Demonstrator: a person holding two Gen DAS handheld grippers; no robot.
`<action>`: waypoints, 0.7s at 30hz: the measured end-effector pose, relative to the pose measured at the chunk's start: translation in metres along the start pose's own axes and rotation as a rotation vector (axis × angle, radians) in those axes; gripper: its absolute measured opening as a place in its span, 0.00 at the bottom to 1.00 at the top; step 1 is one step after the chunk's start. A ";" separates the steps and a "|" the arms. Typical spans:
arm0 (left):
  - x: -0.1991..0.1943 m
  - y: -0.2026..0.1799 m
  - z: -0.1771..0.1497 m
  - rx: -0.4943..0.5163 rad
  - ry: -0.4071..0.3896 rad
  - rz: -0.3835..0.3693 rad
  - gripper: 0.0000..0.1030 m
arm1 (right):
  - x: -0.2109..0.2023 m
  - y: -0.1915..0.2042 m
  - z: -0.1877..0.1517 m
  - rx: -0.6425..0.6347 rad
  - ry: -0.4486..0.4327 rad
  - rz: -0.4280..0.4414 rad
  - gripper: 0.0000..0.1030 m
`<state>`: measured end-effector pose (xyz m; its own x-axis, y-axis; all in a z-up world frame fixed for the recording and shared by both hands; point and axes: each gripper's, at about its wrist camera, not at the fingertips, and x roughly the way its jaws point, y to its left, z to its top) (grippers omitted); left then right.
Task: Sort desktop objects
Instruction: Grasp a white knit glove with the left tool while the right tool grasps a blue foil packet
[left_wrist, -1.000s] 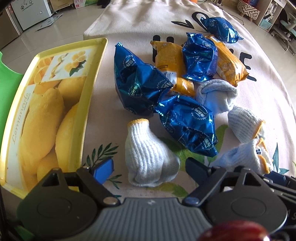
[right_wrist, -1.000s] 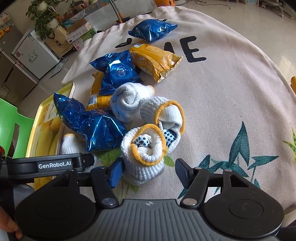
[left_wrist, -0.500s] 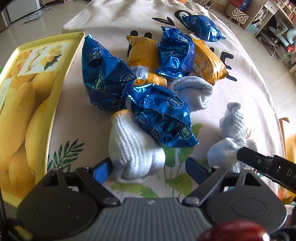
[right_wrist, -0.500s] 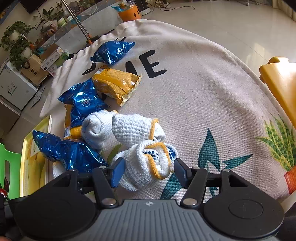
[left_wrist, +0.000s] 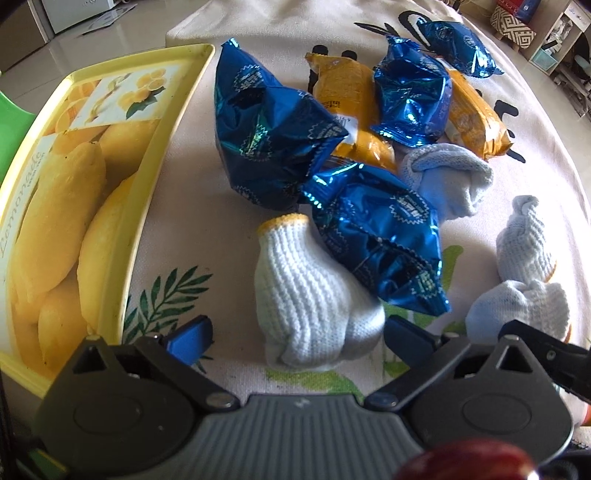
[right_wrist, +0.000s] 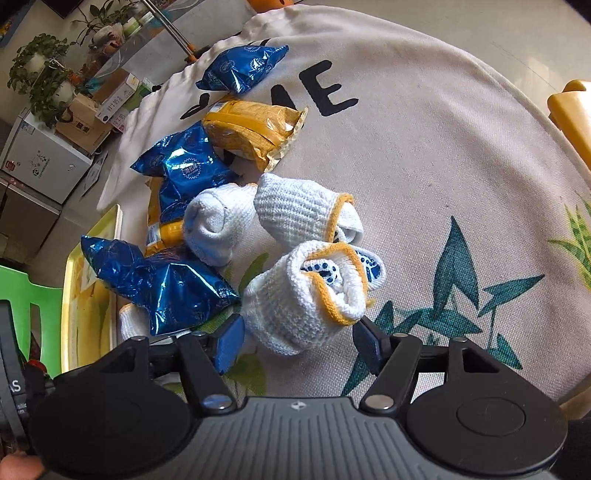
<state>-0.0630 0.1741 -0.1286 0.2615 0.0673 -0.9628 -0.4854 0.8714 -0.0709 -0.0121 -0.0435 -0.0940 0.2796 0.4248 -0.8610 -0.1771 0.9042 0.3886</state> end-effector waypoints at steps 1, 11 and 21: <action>0.002 0.001 0.000 -0.008 0.007 0.006 0.99 | 0.001 0.002 0.000 -0.011 -0.004 -0.002 0.64; 0.006 -0.011 -0.006 0.062 -0.036 0.072 1.00 | 0.004 0.011 0.001 -0.107 -0.067 -0.087 0.61; 0.005 -0.010 -0.006 0.059 -0.046 0.070 1.00 | -0.015 -0.006 0.015 -0.015 -0.140 -0.134 0.58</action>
<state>-0.0619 0.1628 -0.1343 0.2671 0.1505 -0.9519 -0.4540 0.8909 0.0134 -0.0012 -0.0552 -0.0784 0.4302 0.3039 -0.8500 -0.1431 0.9527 0.2682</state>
